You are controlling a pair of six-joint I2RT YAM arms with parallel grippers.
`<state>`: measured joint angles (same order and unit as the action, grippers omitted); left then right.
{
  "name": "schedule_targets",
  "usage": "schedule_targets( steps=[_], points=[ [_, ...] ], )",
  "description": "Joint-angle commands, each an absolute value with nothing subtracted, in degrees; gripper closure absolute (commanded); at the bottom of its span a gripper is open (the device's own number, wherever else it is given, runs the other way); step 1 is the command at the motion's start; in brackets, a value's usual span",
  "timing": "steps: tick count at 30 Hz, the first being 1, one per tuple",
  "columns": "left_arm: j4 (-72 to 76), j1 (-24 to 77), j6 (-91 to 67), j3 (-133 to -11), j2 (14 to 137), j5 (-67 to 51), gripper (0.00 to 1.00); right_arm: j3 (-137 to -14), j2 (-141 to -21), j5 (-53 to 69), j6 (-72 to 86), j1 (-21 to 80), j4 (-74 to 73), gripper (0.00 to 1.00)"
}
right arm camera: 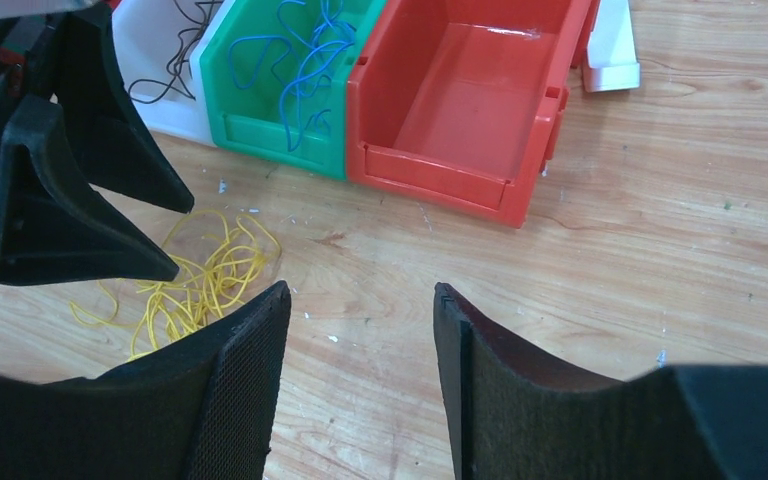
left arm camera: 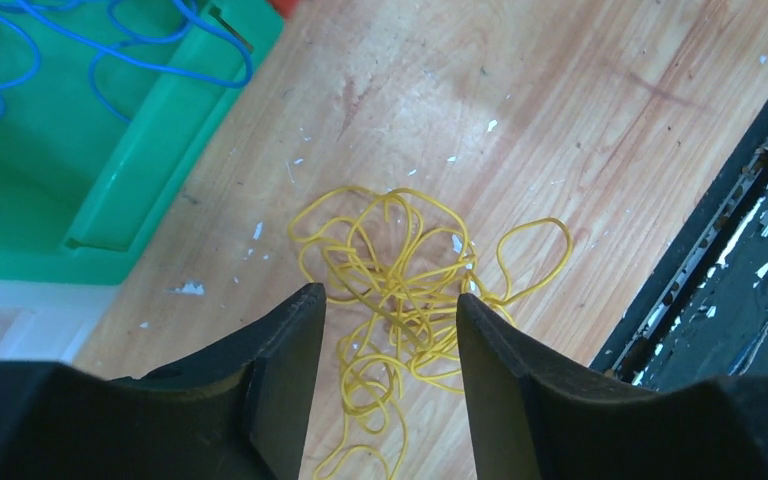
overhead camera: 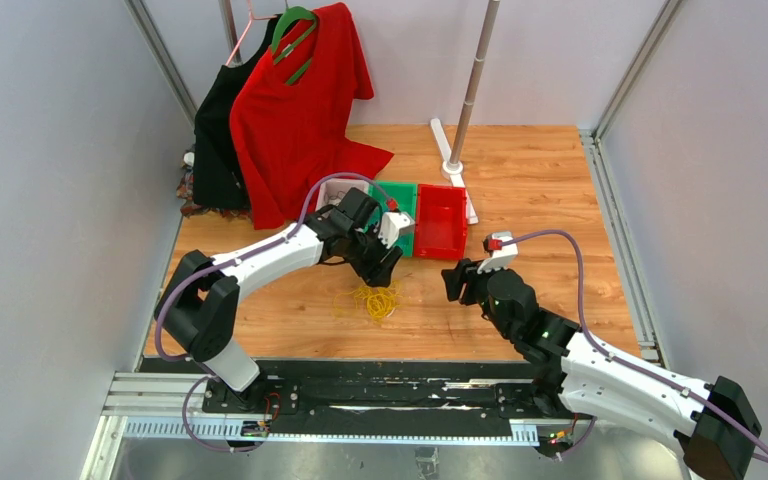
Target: Untangle the cables
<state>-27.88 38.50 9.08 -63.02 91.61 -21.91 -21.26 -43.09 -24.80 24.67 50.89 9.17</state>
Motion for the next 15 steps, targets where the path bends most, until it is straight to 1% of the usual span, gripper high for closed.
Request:
schedule_targets(
  steps=[1,2,3,4,7,8,9,11,15],
  points=[
    [-27.1,38.76,9.19,-61.4,92.26,-23.43,0.45,-22.99,-42.51,-23.29,24.79,50.23,10.46,0.45],
    [-26.79,38.76,9.33,-61.21,92.71,-23.02,0.47,-22.97,-42.35,-23.21,24.83,50.24,10.46,0.45],
    [-26.58,38.76,9.53,-61.18,93.18,-22.69,0.52,-23.06,-42.25,-23.27,24.71,50.24,10.33,0.46],
    [-26.54,38.76,9.64,-61.34,93.51,-22.27,0.58,-23.1,-42.12,-23.15,24.7,50.19,10.3,0.46],
    [-28.14,38.67,10.02,-63.22,92.82,-22.77,0.81,-23.12,-41.84,-22.35,24.6,50.19,10.59,0.47],
    [-29.47,38.67,10.39,-64.11,92.08,-23.55,0.88,-23.05,-41.89,-21.68,24.5,50.2,10.96,0.47],
    [-31.65,38.67,10.98,-65.14,90.89,-24.56,0.92,-22.98,-41.96,-20.32,24.33,50.2,11.76,0.46],
    [-35.75,38.68,13.35,-66.78,87.9,-27.86,0.95,-22.71,-42.45,-17.33,23.79,50.22,14.31,0.44],
    [-43.12,38.67,17.12,-68.19,81.75,-32.99,0.98,-23.18,-44.85,-10.12,22.22,50.27,20.19,0.38]
  ],
)
